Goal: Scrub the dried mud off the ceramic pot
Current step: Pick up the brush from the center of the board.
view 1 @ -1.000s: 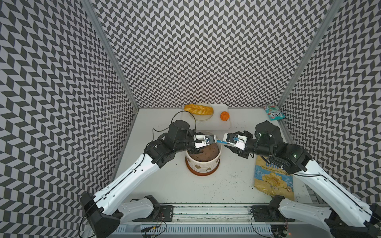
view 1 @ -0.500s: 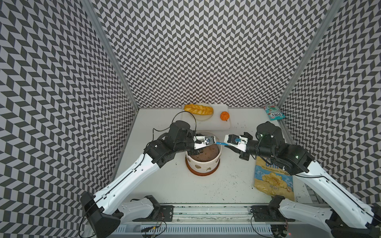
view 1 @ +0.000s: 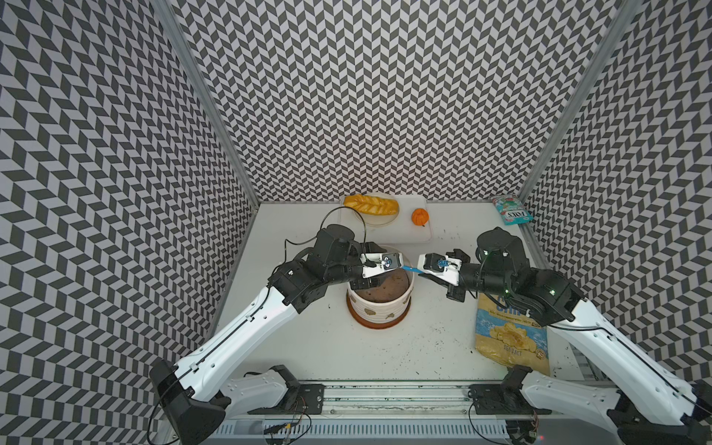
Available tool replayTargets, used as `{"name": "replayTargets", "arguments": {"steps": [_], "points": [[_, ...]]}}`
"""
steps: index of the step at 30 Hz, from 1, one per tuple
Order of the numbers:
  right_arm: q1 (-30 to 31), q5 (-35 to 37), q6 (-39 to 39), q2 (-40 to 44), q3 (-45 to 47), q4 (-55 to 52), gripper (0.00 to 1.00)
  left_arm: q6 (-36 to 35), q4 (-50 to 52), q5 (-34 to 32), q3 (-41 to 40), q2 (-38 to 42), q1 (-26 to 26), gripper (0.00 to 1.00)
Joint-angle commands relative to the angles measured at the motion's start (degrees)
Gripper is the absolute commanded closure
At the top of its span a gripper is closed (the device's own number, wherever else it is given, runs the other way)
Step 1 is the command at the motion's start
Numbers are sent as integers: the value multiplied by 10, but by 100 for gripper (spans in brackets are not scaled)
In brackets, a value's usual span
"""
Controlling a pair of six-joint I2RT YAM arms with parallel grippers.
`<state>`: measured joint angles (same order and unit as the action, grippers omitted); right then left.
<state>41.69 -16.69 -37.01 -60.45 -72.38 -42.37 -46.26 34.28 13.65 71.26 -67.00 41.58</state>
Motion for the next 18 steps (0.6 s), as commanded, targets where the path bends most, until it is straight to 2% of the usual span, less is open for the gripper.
{"name": "replayTargets", "arguments": {"steps": [1, 6, 8, 10, 13, 18], "points": [[-5, 9, 26, 6, -7, 34, 100, 24, -38, -6, 16, 22, 1, 21], [-12, -13, 78, 11, -2, 66, 100, 73, -140, -49, -26, 73, 1, 6], [-14, -15, 93, 7, -5, 65, 100, 100, -169, -43, -45, 90, 1, 4], [-16, -18, 113, 2, -8, 63, 100, 145, -198, -52, -61, 106, 1, 1], [-17, -40, 138, 0, -9, 51, 100, 214, -206, -99, -66, 105, 1, 0], [-18, -44, 185, 23, 24, 74, 100, 400, -209, -155, -62, 96, -9, 3]]}}
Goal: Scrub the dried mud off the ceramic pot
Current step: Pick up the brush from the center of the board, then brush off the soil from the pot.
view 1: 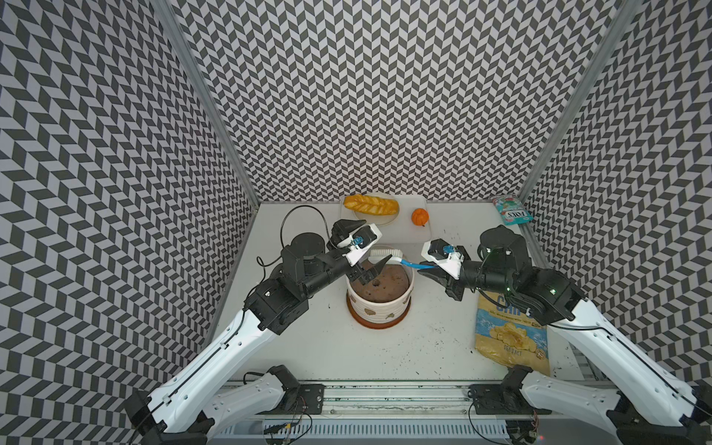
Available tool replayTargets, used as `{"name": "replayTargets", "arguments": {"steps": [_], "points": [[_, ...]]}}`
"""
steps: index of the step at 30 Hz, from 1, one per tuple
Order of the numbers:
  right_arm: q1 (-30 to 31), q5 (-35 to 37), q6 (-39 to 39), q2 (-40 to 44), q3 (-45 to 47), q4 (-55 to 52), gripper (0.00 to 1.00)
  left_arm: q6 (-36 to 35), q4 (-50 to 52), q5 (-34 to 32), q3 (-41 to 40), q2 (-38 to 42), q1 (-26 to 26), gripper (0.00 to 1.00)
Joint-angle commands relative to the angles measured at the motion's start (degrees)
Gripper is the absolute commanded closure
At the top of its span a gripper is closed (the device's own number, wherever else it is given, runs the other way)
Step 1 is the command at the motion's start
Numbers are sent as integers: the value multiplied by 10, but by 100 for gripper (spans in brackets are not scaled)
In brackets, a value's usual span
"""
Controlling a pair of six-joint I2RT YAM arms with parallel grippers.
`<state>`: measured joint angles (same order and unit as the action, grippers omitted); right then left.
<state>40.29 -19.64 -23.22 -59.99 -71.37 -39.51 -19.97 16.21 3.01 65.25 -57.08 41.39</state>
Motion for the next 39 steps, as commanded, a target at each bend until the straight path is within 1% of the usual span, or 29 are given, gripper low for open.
{"name": "replayTargets", "arguments": {"steps": [1, 4, 6, 9, 11, 12, 14, 17, 18, 20, 25, 28, 33, 39], "points": [[-4, -16, 54, 21, 21, 52, 100, 174, -25, -49, 0, -6, -10, 5], [-4, -23, 73, 22, 38, 51, 100, 255, 10, -68, 12, -16, -13, 9], [-3, -15, 85, 33, 55, 63, 100, 302, 47, -94, 18, -24, -21, 10], [-4, -22, 95, 52, 79, 85, 100, 358, 70, -88, 4, -27, -59, 10], [-4, -34, 106, 61, 92, 99, 100, 390, 78, -68, -9, -30, -94, 10], [-4, -45, 111, 65, 101, 106, 100, 402, 84, -60, -13, -32, -106, 9], [-4, -62, 118, 76, 119, 127, 100, 422, 101, -69, -14, -38, -123, 9], [-4, -64, 127, 96, 148, 159, 100, 439, 111, -92, -30, -39, -136, 7], [-4, -71, 128, 100, 155, 165, 100, 452, 108, -92, -41, -39, -140, 6], [-4, -85, 136, 107, 167, 185, 100, 470, 106, -89, -58, -46, -152, 5], [-8, -98, 139, 112, 180, 202, 100, 497, 107, -64, -72, -65, -159, 5], [-12, -93, 127, 107, 174, 177, 100, 515, 112, -56, -76, -76, -159, 7], [-19, -80, 125, 100, 157, 136, 100, 560, 128, -59, -86, -87, -158, 17], [-19, -72, 124, 82, 139, 92, 100, 630, 184, -78, -73, -101, -148, 24]]}}
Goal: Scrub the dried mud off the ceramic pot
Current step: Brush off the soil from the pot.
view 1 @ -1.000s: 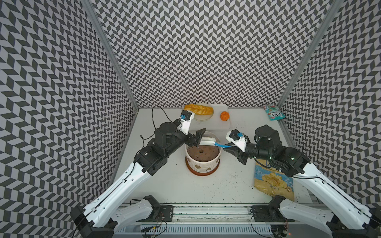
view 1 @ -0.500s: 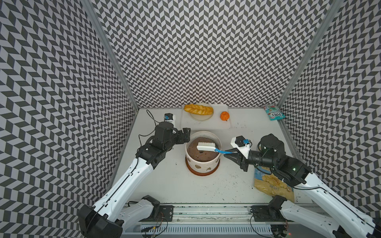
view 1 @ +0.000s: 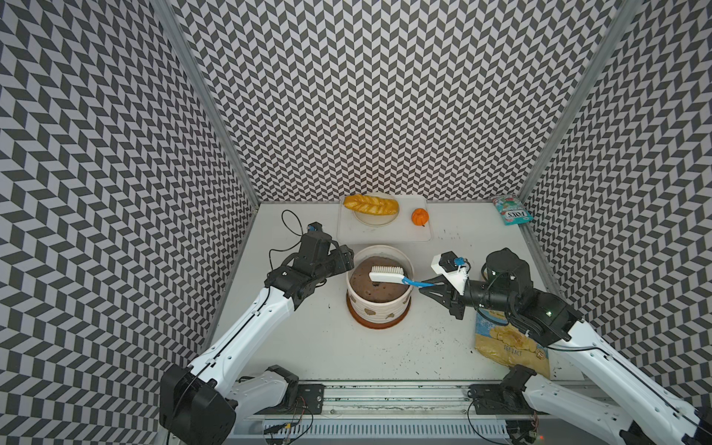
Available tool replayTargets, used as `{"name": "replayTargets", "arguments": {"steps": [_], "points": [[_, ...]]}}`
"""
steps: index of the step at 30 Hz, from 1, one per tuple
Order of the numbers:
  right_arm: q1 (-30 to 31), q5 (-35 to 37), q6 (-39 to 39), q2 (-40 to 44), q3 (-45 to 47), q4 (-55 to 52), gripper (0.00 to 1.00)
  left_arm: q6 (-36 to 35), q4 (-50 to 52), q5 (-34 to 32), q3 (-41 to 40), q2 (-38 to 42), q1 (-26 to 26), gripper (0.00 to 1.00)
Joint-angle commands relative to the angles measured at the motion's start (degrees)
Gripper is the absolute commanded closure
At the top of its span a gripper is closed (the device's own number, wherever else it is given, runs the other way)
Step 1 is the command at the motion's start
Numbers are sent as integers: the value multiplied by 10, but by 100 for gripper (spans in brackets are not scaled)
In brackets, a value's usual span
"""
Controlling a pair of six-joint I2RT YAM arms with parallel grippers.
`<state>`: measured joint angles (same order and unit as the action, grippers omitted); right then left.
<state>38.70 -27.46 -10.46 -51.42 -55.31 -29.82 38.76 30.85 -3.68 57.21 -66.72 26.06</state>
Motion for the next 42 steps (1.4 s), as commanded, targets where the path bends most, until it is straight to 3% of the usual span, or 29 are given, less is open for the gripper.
{"name": "replayTargets", "arguments": {"steps": [1, 7, 13, 20, 32, 42], "points": [[-3, 3, -3, -9, -26, -12, 100, 62, 46, -8, 8, -9, 9, 24], [-2, -1, -5, -24, -38, -43, 100, 113, 107, -41, 38, -30, 64, 22], [-2, -8, 2, -25, -40, -57, 100, 105, 142, -49, 42, -27, 68, 23], [1, -34, 0, -21, -38, -82, 100, 87, 186, -58, 69, -56, 69, 45], [58, -68, 11, -2, -10, -87, 100, 78, 224, -47, 123, -121, 69, 61], [171, 70, 91, -14, 27, -16, 100, 87, 243, -49, 141, -146, 69, 80]]}}
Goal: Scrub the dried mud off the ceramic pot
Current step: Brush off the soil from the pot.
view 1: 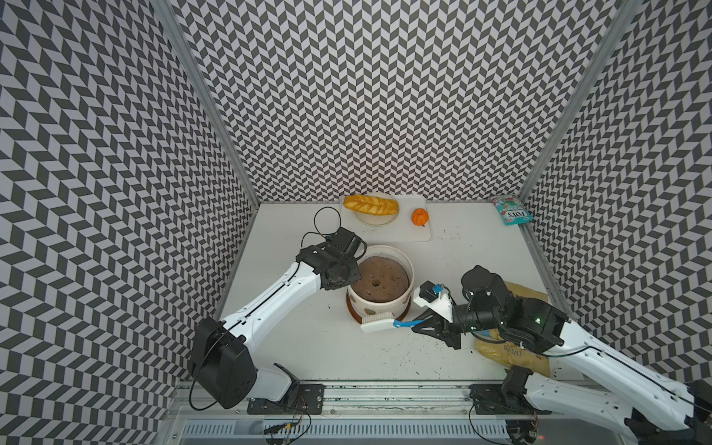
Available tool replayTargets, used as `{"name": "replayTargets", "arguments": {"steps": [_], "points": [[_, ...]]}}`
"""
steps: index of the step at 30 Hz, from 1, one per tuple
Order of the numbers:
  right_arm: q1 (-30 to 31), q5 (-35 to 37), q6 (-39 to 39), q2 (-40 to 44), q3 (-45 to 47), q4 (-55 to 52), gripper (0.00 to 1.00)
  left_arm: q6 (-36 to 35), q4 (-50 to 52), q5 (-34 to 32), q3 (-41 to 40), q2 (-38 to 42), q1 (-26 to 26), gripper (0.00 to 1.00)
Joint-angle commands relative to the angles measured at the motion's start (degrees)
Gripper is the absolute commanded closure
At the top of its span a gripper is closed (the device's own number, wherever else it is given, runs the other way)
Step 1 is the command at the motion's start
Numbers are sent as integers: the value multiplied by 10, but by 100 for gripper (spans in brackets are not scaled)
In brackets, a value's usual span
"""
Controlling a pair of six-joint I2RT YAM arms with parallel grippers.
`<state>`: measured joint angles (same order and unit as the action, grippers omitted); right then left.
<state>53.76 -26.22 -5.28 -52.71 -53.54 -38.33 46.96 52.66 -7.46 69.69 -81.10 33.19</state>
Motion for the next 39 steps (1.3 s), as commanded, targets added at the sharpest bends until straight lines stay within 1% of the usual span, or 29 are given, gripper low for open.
{"name": "replayTargets", "arguments": {"steps": [1, 7, 10, 18, 22, 26, 34, 39], "points": [[29, 74, 51, -2, 14, 81, 100, 4, 25, -13, 19, -2, -3, 83], [96, 177, 118, -15, 51, 160, 100, 8, 24, -13, 21, -12, -3, 90], [127, 233, 138, -29, 51, 160, 100, 8, 25, -15, 25, -17, -5, 91], [130, 332, 158, -38, 53, 174, 100, -17, 12, -15, 34, -39, -11, 95], [130, 362, 172, -52, 52, 157, 100, -24, 11, -19, 41, -42, -16, 96], [132, 392, 192, -76, 36, 111, 100, -30, 9, -17, 46, -44, -20, 97], [137, 448, 243, -97, 52, 93, 100, -43, -1, -13, 41, -46, -30, 100], [137, 457, 257, -97, 56, 76, 100, -53, -6, -17, 39, -44, -38, 100]]}}
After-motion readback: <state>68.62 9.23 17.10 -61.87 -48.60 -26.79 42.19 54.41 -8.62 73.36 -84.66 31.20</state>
